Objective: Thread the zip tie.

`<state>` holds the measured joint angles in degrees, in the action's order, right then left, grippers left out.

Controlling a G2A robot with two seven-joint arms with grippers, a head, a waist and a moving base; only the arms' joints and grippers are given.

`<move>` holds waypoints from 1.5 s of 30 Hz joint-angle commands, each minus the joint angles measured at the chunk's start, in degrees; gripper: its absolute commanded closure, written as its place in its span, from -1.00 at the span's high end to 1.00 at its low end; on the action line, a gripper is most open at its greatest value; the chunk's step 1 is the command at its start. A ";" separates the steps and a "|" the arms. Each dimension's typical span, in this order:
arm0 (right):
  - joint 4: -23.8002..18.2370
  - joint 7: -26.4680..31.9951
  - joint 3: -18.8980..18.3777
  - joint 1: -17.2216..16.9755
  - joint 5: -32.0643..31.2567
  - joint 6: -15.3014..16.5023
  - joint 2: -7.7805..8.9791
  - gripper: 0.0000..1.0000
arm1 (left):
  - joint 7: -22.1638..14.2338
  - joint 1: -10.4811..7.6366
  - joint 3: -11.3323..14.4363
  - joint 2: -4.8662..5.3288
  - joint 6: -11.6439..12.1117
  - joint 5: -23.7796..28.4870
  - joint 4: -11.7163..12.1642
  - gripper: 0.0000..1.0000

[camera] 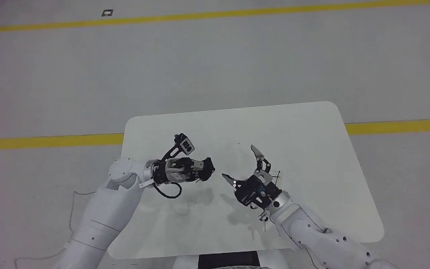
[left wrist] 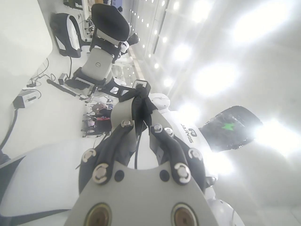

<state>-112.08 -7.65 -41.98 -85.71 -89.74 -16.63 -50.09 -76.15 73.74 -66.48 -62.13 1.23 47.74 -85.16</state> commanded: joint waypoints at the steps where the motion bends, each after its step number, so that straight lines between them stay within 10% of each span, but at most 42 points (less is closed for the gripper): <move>1: 0.00 0.00 0.00 0.00 0.00 0.00 0.00 1.00 | 0.07 0.00 0.02 0.00 -0.09 -0.01 0.01 -1.00; 19: 1.64 -2.31 -9.42 -3.67 9.59 0.67 -0.28 1.00 | -0.26 -0.83 -2.87 1.36 -0.09 -3.21 -11.42 -1.00; 30: 1.57 -6.17 -17.61 -9.17 13.73 3.57 0.13 1.00 | 1.42 -2.68 -1.23 1.58 -1.65 -4.69 -14.42 -1.00; 45: 1.91 -6.78 -18.19 -10.67 14.29 5.68 -0.19 1.00 | 1.29 -4.04 0.41 1.52 -1.44 -5.15 -14.69 -1.00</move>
<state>-110.18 -14.43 -60.17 -96.38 -75.45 -10.95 -50.28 -74.86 69.71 -66.07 -60.61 -0.21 42.59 -99.85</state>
